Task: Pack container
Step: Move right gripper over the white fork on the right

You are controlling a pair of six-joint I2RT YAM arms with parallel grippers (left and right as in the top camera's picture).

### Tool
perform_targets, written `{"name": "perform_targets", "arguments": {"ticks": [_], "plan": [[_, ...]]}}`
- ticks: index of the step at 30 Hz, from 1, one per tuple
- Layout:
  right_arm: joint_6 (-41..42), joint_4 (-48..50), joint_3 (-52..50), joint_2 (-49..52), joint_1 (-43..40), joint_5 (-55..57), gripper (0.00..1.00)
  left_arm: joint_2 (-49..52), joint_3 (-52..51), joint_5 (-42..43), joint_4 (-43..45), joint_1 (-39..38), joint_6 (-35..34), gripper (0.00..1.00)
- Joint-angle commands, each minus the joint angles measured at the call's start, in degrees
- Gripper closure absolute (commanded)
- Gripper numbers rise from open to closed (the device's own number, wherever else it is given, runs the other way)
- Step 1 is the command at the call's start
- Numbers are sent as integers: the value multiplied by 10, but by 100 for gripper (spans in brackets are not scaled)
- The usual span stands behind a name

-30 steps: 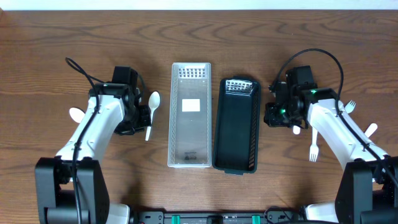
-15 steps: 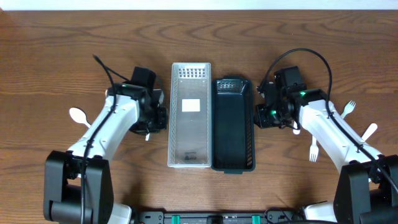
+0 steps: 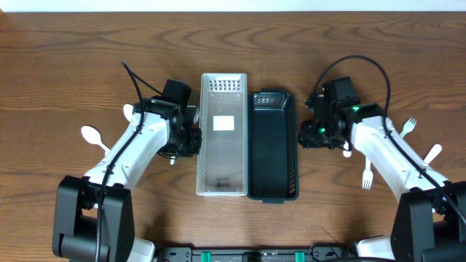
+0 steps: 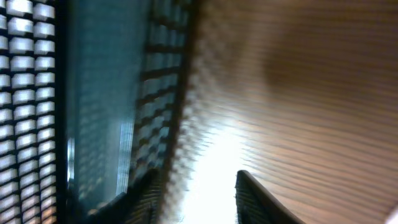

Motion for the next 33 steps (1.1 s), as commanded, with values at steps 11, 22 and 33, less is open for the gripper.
{"name": "perform_targets", "arguments": {"ticks": [11,22,33], "plan": [[3,-85,212,-64,-105,115,4,-130,53,-48,-20,77,-8,2],[31,-75,214,90,-161,149,4,-250,52,-63,-88,188,-8,2],[31,-41,214,228,-162,157,2,-248,52,-65,-102,192,-8,2]]}}
